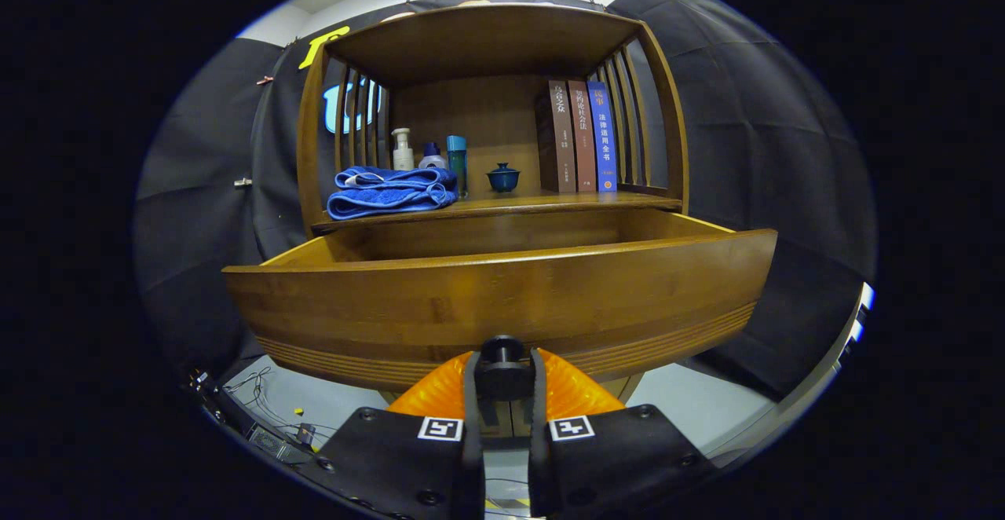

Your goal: Pull open the drawer, take out the items inside it, and place them on the countertop above the cabinet.

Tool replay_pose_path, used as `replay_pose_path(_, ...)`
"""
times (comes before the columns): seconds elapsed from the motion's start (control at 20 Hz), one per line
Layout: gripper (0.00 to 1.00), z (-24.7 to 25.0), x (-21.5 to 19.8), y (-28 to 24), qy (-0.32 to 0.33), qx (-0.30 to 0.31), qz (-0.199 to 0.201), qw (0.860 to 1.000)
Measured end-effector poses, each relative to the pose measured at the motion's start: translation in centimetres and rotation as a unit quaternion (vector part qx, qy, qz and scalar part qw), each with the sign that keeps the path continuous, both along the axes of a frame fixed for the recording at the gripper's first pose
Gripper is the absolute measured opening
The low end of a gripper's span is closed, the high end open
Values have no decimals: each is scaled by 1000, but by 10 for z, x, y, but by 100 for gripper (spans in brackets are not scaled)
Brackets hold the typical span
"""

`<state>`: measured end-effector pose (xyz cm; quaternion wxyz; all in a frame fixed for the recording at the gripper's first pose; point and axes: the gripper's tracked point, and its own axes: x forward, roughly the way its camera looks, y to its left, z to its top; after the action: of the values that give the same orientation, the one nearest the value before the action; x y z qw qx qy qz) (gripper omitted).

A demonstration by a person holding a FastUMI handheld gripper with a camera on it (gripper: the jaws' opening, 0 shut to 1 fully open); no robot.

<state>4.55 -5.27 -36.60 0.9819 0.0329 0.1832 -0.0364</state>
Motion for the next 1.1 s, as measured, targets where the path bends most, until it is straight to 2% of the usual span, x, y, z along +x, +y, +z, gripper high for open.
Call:
replay_pose_path(0.35,26,-5,-4,1,3,3,1,1000)
replay_pose_path(0.5,48,-9,-4,-6,16,-12,-5,1000)
replay_pose_path(0.65,99,-5,-8,-14,20,-8,-25,999)
replay_pose_path(0.7,96,-1,-9,-17,20,-7,-32,999)
replay_pose_path(0.85,99,30,-11,-16,4,1,-30,1000)
replay_pose_path(1.1,99,112,0,-11,-29,29,2,999)
